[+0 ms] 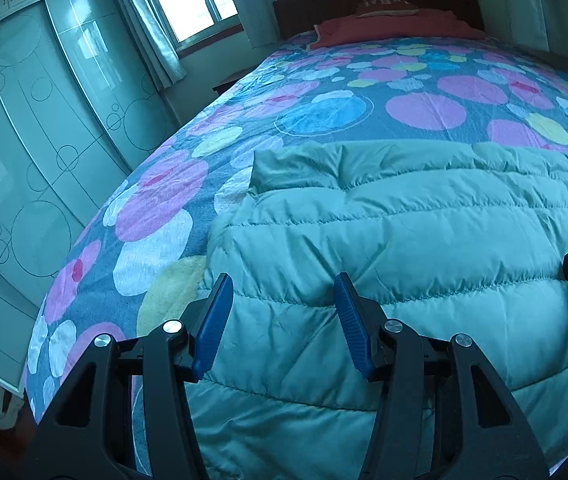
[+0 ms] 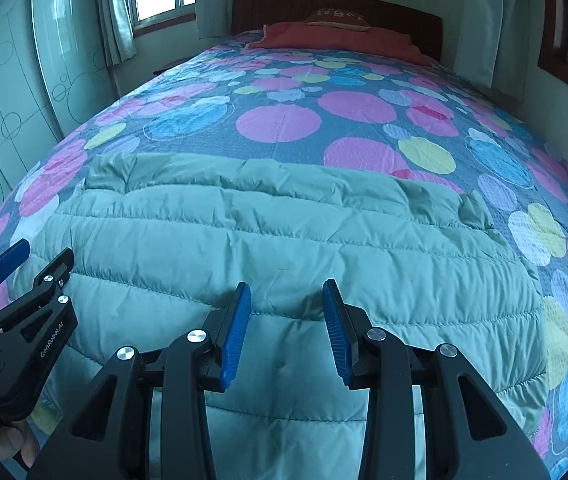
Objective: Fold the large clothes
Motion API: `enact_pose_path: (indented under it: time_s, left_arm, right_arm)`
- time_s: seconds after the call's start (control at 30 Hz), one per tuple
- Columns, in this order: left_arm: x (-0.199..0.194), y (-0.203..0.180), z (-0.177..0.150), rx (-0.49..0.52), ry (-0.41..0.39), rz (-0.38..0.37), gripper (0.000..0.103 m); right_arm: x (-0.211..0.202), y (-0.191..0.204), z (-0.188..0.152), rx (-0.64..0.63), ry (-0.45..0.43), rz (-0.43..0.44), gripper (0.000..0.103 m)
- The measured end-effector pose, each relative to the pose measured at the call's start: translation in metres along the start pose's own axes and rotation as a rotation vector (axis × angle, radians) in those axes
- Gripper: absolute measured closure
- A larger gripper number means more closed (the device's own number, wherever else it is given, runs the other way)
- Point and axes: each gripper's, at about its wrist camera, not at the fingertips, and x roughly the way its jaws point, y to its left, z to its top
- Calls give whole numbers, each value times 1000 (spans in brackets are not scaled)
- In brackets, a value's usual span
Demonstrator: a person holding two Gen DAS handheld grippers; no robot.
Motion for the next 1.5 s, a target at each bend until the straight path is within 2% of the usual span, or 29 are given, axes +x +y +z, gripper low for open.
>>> enact_pose_path:
  time_s: [0.1, 0.27, 0.67, 1.03, 1.1, 1.2, 1.3, 1.43, 1.5]
  left_arm:
    - [6, -7, -5, 26, 1, 9, 51]
    - [15, -13, -7, 33, 22, -5, 53]
    - [21, -15, -9, 33, 40, -21, 55]
    - [7, 8, -16, -13, 23, -41, 55]
    - [5, 18, -18, -46, 31, -51, 50]
    - [7, 38, -21, -132, 62, -101, 44]
    - [14, 61, -25, -263, 115, -169, 31]
    - [35, 88, -35, -455, 189, -348, 27]
    - [48, 91, -38, -496, 230, -422, 26]
  right_arm:
    - [14, 5, -7, -28, 25, -29, 65]
    - [27, 12, -17, -74, 19, -81, 65]
    - [33, 11, -20, -67, 13, -88, 65]
    - [33, 14, -21, -80, 1, -105, 65]
    - [33, 14, -21, -81, 0, -106, 65]
    - [33, 14, -21, -81, -1, -106, 65]
    - [32, 14, -21, -82, -3, -108, 65]
    - [32, 14, -21, -80, -6, -108, 65]
    - [32, 14, -21, -81, -7, -109, 65]
